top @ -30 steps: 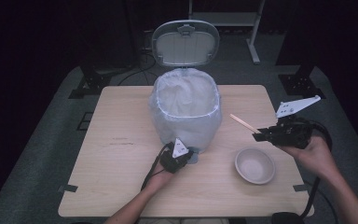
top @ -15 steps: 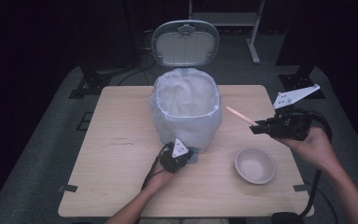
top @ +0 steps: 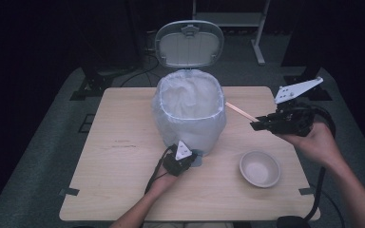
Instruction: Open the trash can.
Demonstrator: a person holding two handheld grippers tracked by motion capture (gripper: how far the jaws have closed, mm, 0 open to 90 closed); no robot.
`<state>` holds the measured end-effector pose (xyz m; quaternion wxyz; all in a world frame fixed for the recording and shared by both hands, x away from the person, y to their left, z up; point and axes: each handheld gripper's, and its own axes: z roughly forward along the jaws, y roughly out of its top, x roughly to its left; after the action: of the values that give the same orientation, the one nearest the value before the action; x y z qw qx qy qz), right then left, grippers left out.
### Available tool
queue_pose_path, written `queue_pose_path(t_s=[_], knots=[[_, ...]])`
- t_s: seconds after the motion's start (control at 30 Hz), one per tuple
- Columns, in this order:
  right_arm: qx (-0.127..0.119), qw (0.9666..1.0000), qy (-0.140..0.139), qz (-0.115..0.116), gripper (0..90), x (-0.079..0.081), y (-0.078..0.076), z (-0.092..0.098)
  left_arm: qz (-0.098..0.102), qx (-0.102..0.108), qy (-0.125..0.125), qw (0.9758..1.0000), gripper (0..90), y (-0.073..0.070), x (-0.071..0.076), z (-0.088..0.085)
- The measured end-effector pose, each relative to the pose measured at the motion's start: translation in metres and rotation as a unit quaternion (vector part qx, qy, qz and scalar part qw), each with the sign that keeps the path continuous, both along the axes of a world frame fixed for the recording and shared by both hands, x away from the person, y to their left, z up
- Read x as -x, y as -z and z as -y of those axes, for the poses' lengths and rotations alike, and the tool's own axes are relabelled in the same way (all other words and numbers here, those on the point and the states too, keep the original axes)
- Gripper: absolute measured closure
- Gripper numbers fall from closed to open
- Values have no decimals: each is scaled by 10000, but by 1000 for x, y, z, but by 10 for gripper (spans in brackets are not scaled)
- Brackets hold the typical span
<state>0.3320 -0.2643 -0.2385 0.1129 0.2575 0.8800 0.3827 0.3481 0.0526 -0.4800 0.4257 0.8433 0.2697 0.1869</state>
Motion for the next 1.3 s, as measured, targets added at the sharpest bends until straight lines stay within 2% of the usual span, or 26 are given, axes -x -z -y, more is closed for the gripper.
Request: queue_pose_path(t_s=[0.23, 0.77, 1.3], knots=[[-7, 10000, -30, 11, 792, -2, -7, -6, -7, 3, -19, 10000, 886, 0, 0, 0], [89, 9998, -165, 91, 793, -15, -39, -31, -17, 15, -29, 10000, 886, 0, 0, 0], [229, 9994, -248, 90, 793, -33, -49, -54, -50, 45, -51, 10000, 885, 0, -1, 0]])
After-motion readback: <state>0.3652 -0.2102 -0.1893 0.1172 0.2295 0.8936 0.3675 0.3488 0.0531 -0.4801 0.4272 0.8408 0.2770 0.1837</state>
